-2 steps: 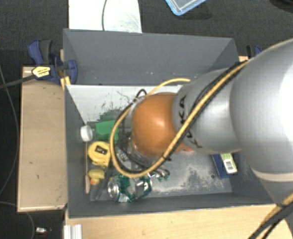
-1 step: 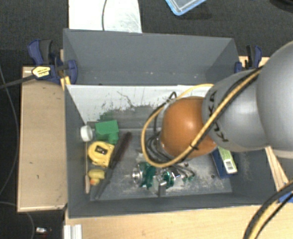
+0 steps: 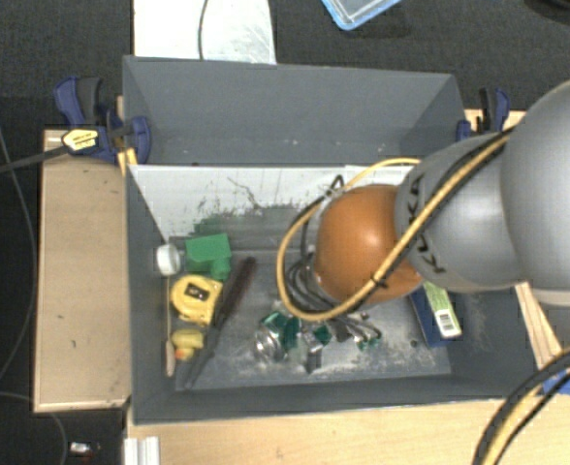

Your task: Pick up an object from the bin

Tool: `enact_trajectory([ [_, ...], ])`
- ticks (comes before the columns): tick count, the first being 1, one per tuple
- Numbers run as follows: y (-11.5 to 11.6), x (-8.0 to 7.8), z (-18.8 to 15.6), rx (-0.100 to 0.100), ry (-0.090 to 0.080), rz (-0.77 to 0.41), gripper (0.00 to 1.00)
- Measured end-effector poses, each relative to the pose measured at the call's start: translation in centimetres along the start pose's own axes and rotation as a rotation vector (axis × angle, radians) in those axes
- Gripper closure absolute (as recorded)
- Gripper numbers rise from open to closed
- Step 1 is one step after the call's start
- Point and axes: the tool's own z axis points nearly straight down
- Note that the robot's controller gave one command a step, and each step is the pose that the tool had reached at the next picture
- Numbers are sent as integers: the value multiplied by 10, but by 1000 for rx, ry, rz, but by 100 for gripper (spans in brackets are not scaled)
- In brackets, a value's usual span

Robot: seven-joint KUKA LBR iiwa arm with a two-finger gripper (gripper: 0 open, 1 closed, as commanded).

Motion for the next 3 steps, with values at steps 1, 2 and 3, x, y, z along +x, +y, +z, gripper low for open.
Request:
enact_trajectory([
  [1, 29, -16, 3, -2, -3, -26, 100],
  [2, 29, -16, 3, -2, -3, -23, 100],
  [3, 29, -16, 3, -2, -3, -20, 100],
])
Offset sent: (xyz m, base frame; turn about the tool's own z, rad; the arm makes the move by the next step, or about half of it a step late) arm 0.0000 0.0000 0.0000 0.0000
